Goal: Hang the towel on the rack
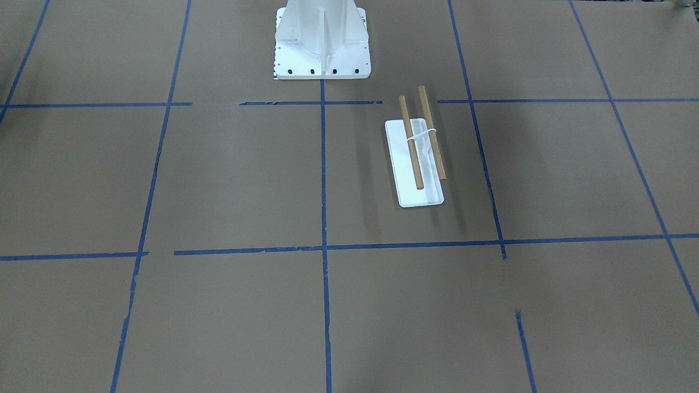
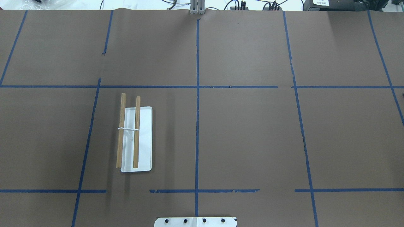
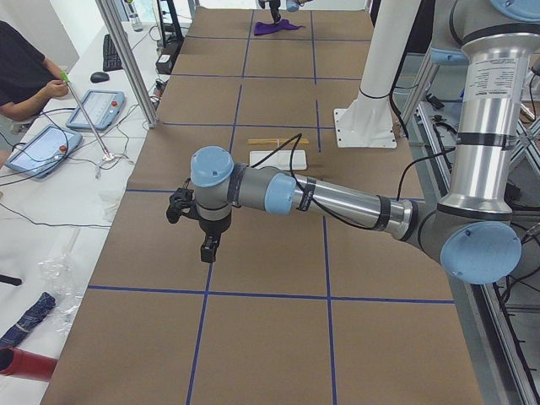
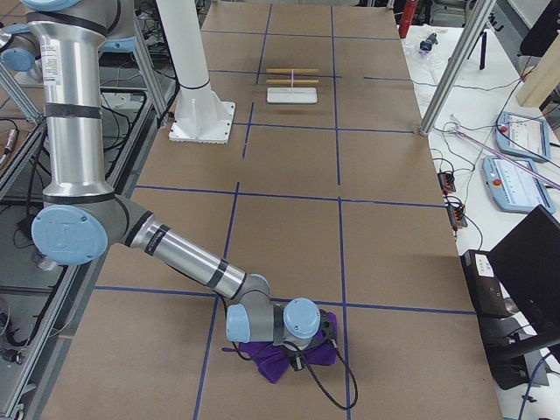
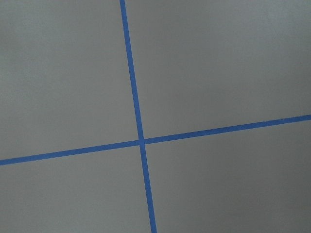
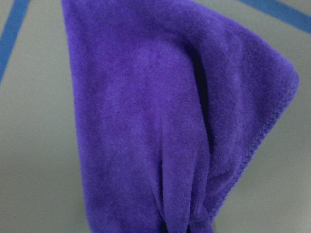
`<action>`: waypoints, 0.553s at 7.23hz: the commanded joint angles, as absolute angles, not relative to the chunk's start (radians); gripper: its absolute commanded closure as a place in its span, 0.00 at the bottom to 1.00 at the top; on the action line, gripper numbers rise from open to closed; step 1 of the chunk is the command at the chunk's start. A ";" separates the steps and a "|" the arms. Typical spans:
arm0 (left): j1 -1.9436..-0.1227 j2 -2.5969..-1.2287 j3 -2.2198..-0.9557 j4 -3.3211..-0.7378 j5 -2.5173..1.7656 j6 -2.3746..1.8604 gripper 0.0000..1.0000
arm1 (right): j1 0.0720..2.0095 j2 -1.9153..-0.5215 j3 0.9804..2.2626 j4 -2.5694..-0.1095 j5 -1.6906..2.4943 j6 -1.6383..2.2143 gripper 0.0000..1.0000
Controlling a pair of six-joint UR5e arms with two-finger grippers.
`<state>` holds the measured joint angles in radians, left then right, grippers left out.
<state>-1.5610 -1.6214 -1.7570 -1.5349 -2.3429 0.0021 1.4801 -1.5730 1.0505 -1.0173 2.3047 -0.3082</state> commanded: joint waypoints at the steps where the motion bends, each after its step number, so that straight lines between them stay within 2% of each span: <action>1: -1.560 -1.621 -1.759 -1.536 -2.344 0.002 0.00 | 1.488 -1.574 1.148 -1.012 2.338 -0.299 1.00; 4: -1.562 -1.621 -1.759 -1.536 -2.344 0.002 0.00 | 1.549 -1.572 1.378 -1.008 2.495 -0.098 1.00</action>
<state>-1.5613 -1.6214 -1.7594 -1.5355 -2.3439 0.0015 1.5306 -1.5730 1.2734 -1.0101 2.4174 -0.2229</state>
